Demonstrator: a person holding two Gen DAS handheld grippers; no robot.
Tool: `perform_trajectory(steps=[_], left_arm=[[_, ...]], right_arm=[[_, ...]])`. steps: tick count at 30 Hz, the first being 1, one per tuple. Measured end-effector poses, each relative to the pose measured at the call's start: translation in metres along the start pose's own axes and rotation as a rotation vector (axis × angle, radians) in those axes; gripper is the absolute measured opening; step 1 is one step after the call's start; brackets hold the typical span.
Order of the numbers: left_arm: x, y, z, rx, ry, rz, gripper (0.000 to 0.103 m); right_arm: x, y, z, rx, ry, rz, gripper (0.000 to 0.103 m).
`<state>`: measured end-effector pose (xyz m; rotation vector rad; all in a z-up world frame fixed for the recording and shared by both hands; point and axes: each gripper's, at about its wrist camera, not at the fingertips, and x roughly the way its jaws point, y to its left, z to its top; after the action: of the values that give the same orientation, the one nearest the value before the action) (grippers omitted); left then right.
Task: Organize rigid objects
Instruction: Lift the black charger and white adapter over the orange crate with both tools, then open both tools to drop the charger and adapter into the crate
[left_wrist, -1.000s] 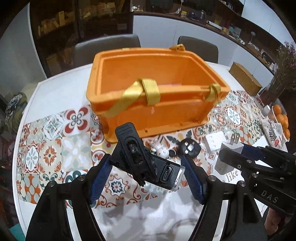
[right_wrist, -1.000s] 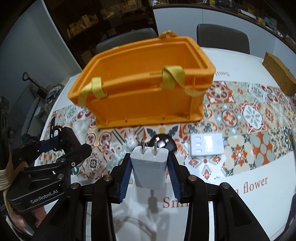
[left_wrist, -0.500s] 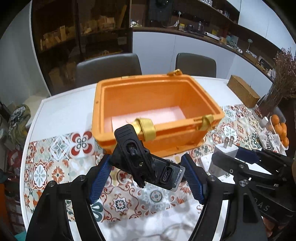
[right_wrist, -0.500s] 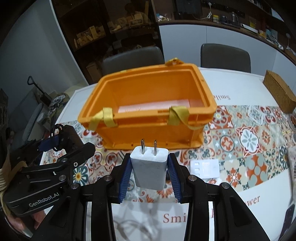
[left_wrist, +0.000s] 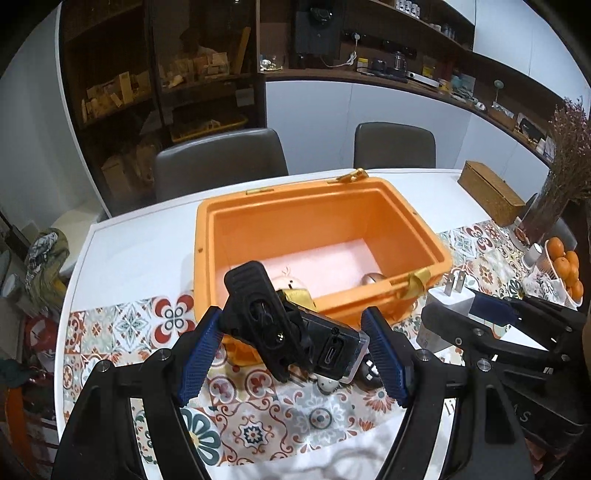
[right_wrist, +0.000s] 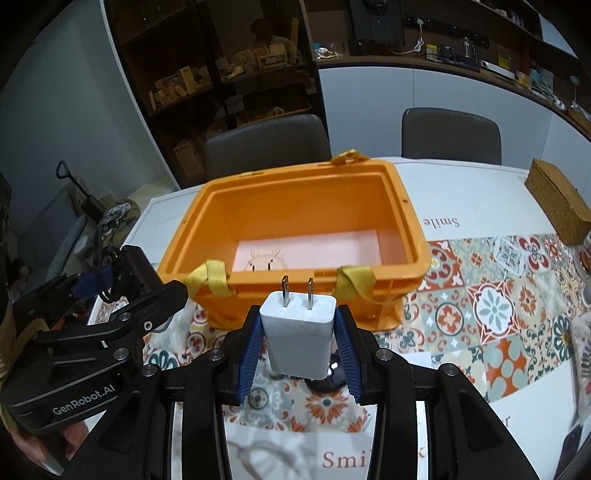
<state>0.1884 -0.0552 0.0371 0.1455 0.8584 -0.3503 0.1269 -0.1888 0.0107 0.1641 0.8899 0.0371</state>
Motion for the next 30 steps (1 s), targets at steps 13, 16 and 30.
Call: perform_trajectory(steps=[13, 16, 30], left_arm=[[0.017, 0.005, 0.033, -0.005, 0.001, 0.020, 0.076], [0.024, 0.007, 0.038, -0.005, 0.010, 0.031, 0.076], [0.078, 0.025, 0.056, -0.051, 0.125, 0.048, 0.076]], right_arm=[[0.012, -0.004, 0.039, -0.017, -0.030, -0.024, 0.039], [0.018, -0.004, 0.047, -0.023, -0.033, -0.035, 0.039], [0.067, -0.001, 0.080, -0.073, 0.035, -0.076, 0.039]])
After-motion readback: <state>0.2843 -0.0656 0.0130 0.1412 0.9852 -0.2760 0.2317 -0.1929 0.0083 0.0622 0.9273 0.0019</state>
